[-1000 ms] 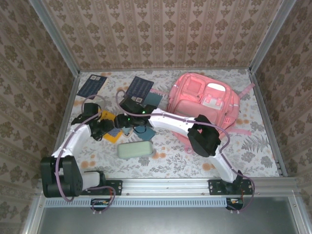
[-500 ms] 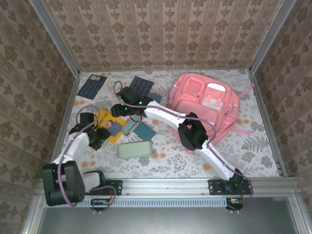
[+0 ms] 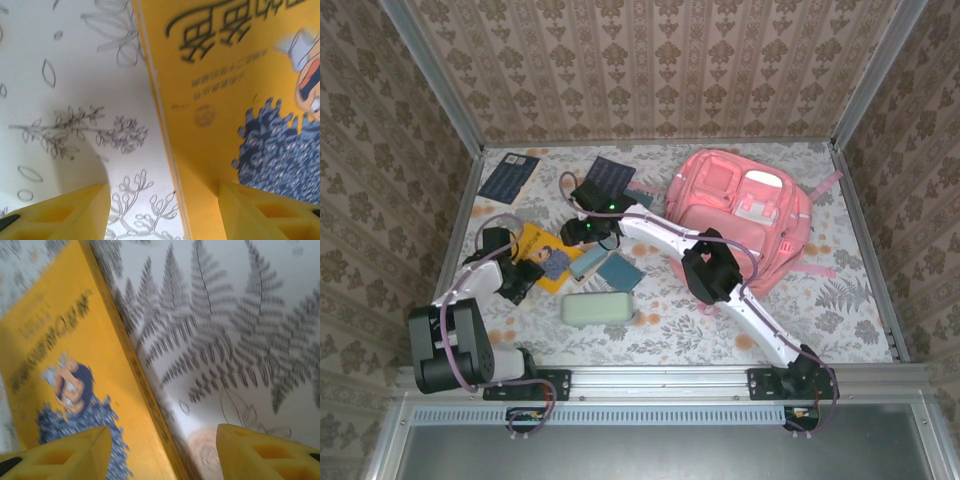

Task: Pack the student bag

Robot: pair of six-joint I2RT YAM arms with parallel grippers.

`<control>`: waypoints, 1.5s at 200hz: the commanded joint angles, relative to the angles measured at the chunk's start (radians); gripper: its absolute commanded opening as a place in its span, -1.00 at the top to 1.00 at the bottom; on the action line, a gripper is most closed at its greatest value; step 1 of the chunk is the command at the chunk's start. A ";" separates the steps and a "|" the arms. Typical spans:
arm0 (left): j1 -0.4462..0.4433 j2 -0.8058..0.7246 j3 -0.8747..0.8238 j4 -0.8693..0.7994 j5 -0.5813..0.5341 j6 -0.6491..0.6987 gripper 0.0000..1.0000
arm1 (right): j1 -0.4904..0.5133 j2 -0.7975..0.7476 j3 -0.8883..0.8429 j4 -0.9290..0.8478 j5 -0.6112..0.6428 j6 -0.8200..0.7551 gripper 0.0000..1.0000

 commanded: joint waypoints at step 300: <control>-0.097 0.373 0.353 0.057 0.098 0.162 -0.13 | 0.010 -0.195 -0.328 0.155 -0.120 0.056 -0.07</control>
